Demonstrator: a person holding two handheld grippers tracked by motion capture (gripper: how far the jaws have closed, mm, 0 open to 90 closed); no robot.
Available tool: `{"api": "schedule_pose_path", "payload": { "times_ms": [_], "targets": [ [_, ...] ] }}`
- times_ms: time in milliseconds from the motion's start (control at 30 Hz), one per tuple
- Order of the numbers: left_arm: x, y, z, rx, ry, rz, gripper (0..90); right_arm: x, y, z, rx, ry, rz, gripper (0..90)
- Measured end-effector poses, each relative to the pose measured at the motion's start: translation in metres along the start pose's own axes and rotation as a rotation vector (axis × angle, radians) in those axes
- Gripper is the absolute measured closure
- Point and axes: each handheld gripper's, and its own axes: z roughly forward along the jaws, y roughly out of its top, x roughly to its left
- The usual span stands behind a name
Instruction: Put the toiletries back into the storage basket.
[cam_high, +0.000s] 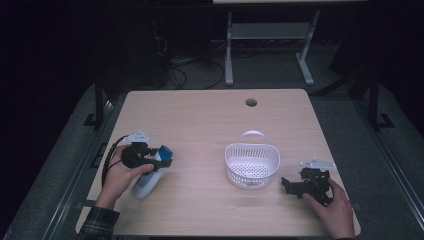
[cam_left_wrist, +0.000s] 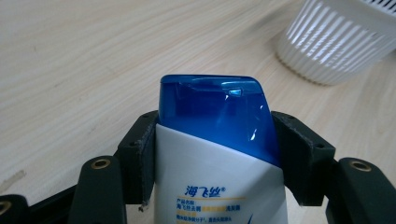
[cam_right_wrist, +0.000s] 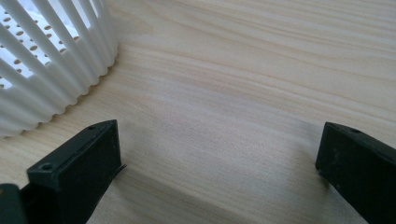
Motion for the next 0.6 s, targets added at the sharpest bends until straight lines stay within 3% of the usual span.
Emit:
{"api": "schedule_pose_path", "payload": {
  "times_ms": [200,600],
  "targets": [
    [0.0,0.001,-0.014,-0.074,-0.057,0.0,37.0,0.0,0.0,0.0,0.0,0.0,0.0,0.0],
    [-0.001,0.005,-0.031,-0.18,-0.108,0.026,37.4,0.0,0.0,0.0,0.0,0.0,0.0,0.0]
  ]
}}
